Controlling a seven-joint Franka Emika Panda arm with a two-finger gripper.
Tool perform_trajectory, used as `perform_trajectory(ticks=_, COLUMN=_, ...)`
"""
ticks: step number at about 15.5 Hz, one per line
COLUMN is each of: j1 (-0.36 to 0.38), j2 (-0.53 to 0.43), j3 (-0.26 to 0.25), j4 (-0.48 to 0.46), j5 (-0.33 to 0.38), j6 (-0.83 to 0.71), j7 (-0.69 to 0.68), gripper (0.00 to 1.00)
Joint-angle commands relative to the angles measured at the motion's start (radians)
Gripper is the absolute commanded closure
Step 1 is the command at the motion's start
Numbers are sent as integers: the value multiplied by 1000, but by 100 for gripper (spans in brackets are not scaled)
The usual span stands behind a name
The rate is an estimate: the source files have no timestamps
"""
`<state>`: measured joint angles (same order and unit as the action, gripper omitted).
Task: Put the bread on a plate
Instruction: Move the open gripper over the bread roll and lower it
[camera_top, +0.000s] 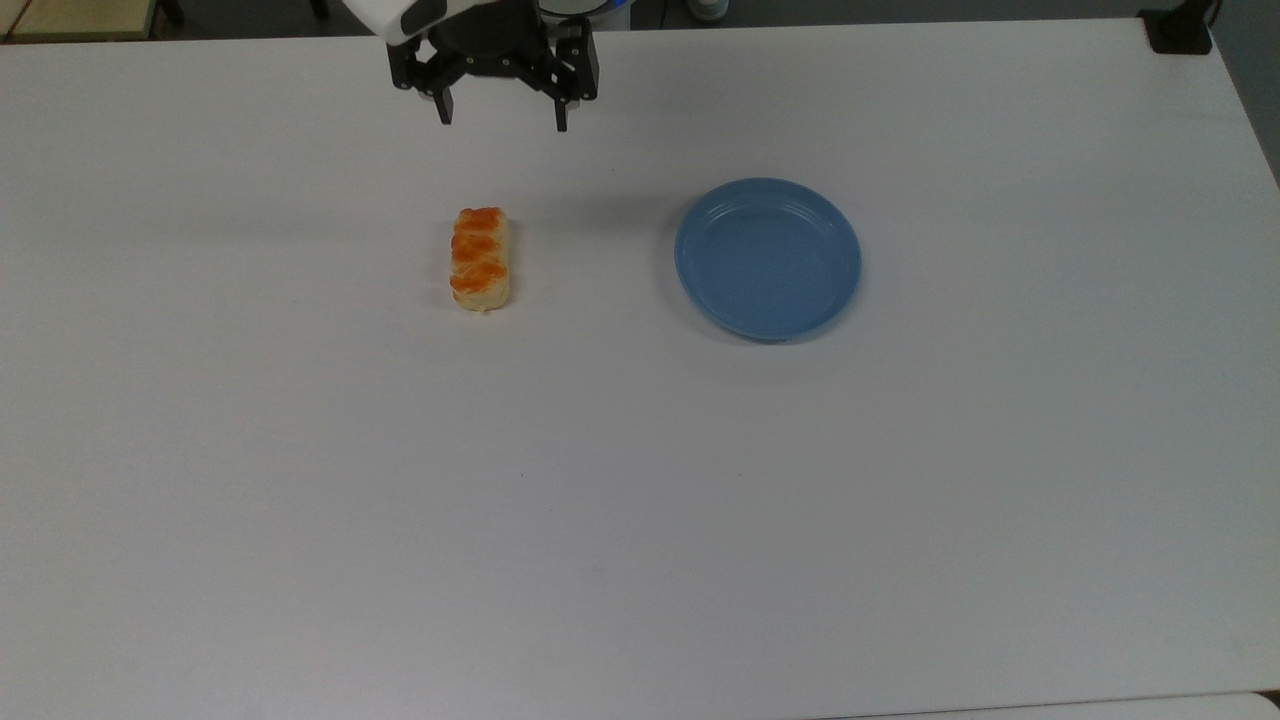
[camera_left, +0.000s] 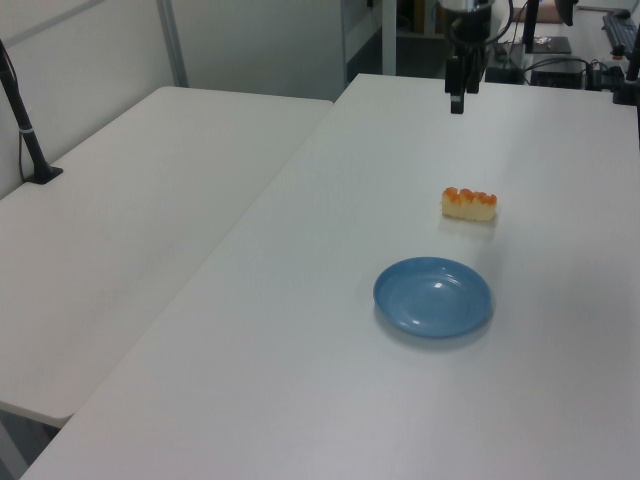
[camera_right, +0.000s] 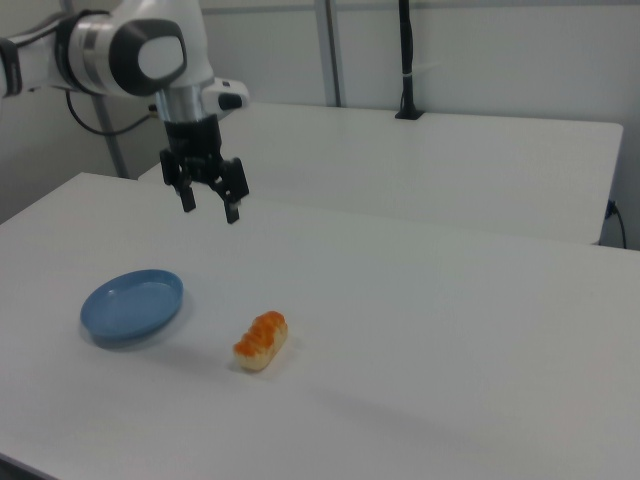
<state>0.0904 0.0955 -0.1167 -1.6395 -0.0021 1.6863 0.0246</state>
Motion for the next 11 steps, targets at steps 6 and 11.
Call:
perform_trajectory(ticks=6, j1=-15, j2=-19, j3=-46, j4=-223, j5=7, j6=223, j7=-130, gripper=0)
perform_trajectory(ticks=11, j1=-15, j2=-8, j3=-84, j4=-331, j5=5, j6=335, j7=-218, gripper=0)
